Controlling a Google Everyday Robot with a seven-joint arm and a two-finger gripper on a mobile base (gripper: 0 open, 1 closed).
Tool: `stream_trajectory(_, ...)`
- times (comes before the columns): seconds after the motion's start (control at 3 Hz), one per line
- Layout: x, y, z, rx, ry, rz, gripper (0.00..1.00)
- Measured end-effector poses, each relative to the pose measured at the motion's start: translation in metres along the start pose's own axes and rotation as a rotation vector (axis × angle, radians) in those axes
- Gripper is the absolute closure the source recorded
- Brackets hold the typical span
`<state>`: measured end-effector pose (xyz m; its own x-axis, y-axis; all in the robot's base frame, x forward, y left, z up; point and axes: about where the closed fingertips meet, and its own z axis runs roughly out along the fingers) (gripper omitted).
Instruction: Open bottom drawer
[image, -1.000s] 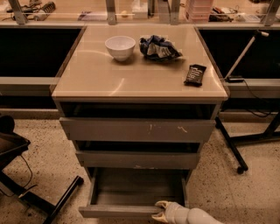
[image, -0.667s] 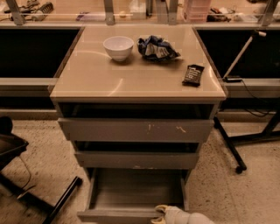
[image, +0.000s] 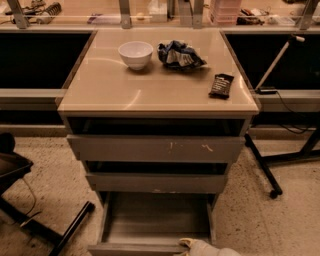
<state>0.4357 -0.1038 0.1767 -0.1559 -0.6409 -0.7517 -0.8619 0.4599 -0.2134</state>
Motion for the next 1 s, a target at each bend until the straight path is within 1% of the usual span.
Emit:
stream_trajectory(0.33,-0.0026,-0.0002,-0.0031,0.0,0.0,0.0,0.82)
stream_trajectory(1.0,-0.0026,-0.0001,-0.003,0.0,0.0,0.0,0.36)
